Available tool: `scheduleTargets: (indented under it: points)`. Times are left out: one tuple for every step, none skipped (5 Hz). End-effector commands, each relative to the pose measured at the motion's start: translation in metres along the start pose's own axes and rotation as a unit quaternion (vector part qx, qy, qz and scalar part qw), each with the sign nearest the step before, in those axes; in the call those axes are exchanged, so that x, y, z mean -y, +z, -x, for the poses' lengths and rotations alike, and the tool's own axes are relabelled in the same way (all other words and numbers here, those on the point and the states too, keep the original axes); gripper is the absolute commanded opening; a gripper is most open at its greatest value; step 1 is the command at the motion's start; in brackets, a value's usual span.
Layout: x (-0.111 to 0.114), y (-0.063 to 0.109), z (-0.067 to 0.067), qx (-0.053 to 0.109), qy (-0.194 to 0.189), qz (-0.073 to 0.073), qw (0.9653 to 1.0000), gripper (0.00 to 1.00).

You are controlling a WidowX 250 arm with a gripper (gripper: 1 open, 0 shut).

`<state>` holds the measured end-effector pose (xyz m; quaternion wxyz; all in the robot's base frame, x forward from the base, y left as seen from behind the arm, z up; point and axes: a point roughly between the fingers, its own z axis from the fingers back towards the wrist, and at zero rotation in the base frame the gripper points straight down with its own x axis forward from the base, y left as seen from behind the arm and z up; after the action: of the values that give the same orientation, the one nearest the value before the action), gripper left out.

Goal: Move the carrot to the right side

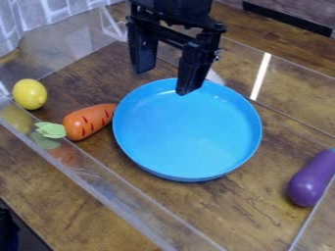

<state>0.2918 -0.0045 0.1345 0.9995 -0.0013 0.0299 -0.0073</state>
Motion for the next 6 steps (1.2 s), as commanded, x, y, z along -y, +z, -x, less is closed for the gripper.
scheduleTargets:
  points:
    - [-0.004, 0.001, -0.006, -0.006, -0.028, -0.001, 0.9996, 1.00]
    - [-0.016, 0.004, -0.009, -0.010, -0.082, -0.007, 0.9965, 1.00]
    - [-0.025, -0.004, -0.010, -0.015, -0.096, -0.009, 0.9952, 1.00]
    - [-0.030, -0.012, -0.013, -0.019, -0.093, -0.008, 0.9955, 1.00]
    - [-0.042, -0.020, -0.014, -0.022, -0.116, -0.013, 0.9929, 1.00]
    - [-0.049, -0.020, -0.014, -0.026, -0.127, -0.014, 0.9914, 1.00]
